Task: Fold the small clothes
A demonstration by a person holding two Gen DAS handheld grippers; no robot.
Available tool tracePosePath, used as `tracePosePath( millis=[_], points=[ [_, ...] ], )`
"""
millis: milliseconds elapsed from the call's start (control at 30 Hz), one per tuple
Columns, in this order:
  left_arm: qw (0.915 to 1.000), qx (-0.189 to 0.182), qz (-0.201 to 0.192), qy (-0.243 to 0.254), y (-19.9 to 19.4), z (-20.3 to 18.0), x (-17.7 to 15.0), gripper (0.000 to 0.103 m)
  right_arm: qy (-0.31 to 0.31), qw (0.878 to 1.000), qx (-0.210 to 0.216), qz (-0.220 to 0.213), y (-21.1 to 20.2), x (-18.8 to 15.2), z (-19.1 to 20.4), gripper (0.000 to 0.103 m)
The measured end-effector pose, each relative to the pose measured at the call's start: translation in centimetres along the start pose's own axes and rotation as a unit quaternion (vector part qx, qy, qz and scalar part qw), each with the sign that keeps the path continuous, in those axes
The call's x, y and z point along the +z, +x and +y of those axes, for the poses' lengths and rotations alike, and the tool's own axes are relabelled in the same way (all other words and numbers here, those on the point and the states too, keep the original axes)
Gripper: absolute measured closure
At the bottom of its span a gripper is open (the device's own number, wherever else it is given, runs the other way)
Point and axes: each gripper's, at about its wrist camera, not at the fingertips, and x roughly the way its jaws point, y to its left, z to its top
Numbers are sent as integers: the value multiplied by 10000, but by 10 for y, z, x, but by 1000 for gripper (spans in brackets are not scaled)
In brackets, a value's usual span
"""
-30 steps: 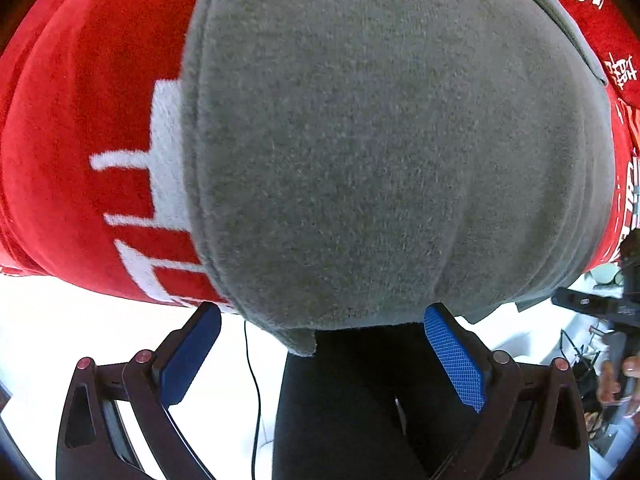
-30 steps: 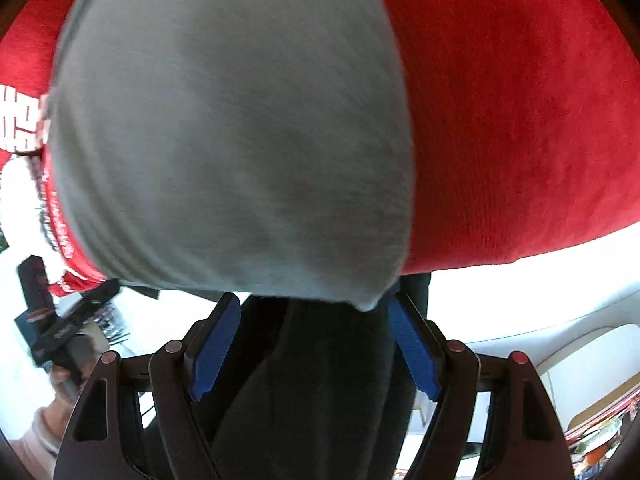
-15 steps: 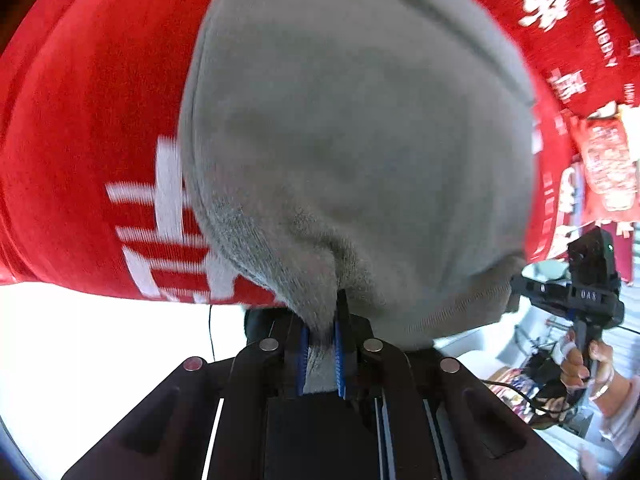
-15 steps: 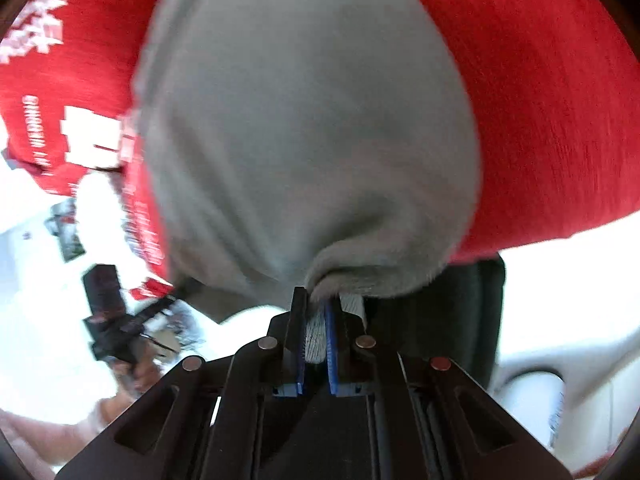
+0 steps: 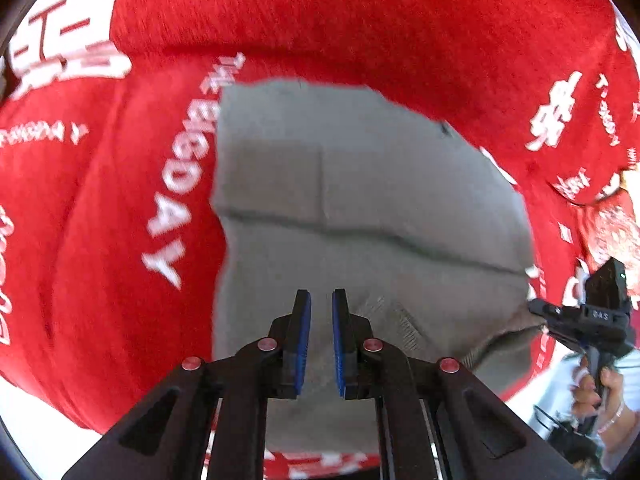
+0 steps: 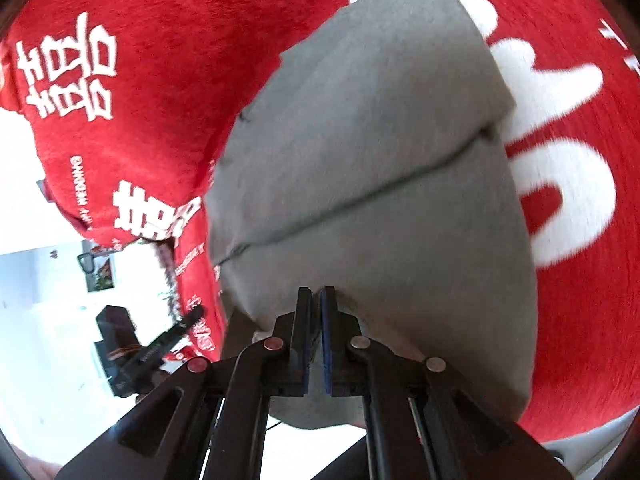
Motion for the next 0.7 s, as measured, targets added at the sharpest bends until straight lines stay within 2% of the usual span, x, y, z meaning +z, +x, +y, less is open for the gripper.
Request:
tracePosePath(
  millis=[167, 200, 233, 267, 300, 367, 400, 467, 600, 667, 700],
  points=[
    [9990, 370, 211, 101, 0, 2, 17, 91, 170, 9995, -210, -173, -2, 20, -13, 98],
    [9987, 435, 244, 140, 0, 2, 14, 71, 172, 9994, -252, -172, -3, 24, -13, 97],
    [9983, 474, 273, 200, -3, 7, 12, 28, 141, 9993, -308, -152, -6, 24, -16, 94],
    [9979, 545, 230, 252, -5, 5, 9, 11, 97, 9991, -392, -121, -7, 25, -16, 94],
    [9978, 576, 122, 320, -8, 3, 5, 4, -2, 9985, -539, -50, -6, 24, -12, 94],
    [9968, 500, 143, 603, -8, -9, -1, 4, -280, 9959, -850, 120, -1, 22, -2, 91],
    [9958, 507, 202, 731, -7, -15, -3, 4, -517, 9928, -1056, 214, 2, 17, 4, 85],
    [9928, 472, 331, 1053, 2, -28, -7, 4, -831, 9873, -1308, 351, 10, 8, 13, 46],
    [9827, 299, 808, 1640, 33, -49, -18, 4, -1377, 9759, -1609, 528, 31, -4, 27, 45],
    [9798, 229, 938, 1750, 44, -53, -21, 16, -1532, 9711, -1720, 627, 41, -6, 29, 45],
    [9779, 222, 1040, 1798, 50, -54, -23, 30, -1666, 9655, -1869, 708, 49, -8, 31, 45]
  ],
)
